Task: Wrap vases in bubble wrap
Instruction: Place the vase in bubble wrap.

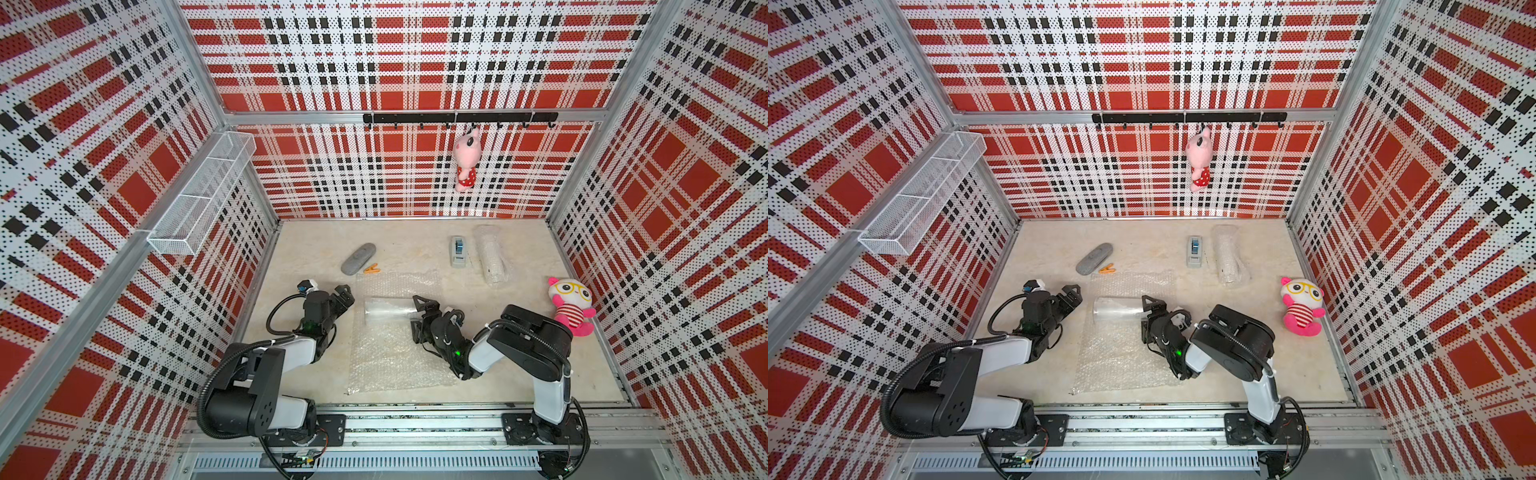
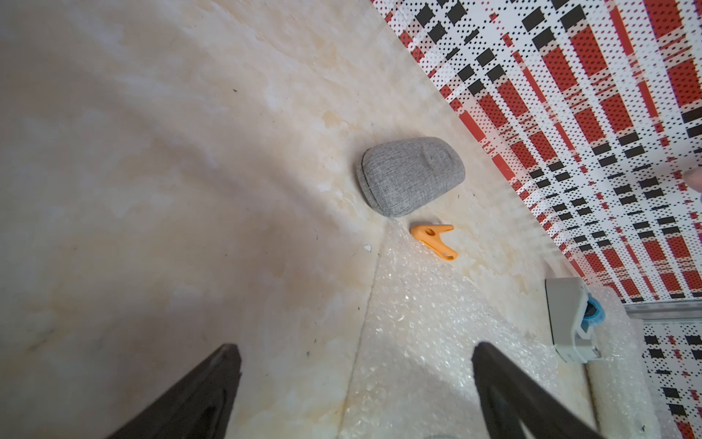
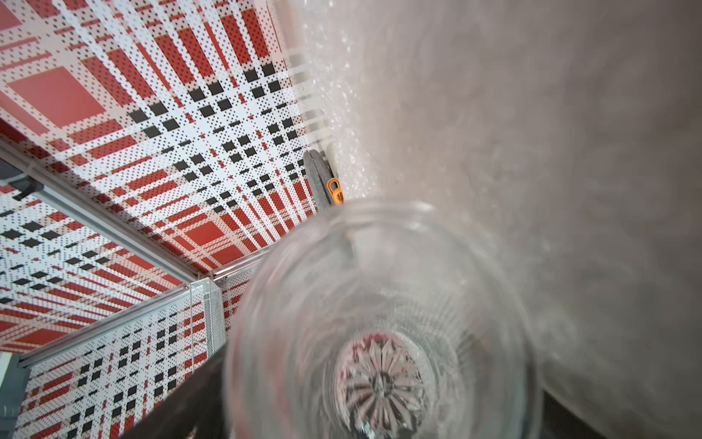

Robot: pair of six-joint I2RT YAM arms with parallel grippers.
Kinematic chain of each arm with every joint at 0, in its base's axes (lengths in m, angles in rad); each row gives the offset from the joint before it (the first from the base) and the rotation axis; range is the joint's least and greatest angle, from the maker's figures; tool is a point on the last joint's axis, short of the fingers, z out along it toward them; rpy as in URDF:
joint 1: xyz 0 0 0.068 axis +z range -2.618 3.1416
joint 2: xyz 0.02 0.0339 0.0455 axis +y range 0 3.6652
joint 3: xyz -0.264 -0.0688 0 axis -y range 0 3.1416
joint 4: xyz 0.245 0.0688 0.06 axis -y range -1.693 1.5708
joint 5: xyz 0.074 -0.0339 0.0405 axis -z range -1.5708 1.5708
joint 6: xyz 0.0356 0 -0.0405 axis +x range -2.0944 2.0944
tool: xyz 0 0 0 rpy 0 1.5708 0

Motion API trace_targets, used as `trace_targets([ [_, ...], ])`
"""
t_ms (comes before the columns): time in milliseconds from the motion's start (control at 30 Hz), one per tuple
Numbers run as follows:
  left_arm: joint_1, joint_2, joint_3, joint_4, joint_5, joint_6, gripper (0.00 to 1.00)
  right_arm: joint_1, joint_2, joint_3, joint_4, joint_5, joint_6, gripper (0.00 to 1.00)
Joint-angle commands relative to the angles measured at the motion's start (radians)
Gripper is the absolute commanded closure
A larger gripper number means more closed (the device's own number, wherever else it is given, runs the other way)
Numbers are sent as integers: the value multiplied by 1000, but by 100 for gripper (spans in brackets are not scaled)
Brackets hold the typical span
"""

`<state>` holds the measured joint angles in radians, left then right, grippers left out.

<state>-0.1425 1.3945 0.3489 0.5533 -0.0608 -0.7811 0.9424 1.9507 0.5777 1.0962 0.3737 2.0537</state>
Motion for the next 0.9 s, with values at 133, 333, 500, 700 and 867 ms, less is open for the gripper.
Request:
trace_targets([
  [133,-2,12,15,13,-6,16,2,-7,-43,-11,-7,-31,76,0],
  [333,0,17,16,13,-7,16,2,-40,-53,-2,-7,-85,25,0],
  [500,1,15,15,13,-10,18,2,-83,-252,61,-311,-201,-302,0],
  [700,0,11,15,13,-14,20,2,-78,-504,244,-836,-87,-858,0],
  [867,-1,8,15,11,-15,22,2,-179,-380,504,-964,-290,-1413,0],
])
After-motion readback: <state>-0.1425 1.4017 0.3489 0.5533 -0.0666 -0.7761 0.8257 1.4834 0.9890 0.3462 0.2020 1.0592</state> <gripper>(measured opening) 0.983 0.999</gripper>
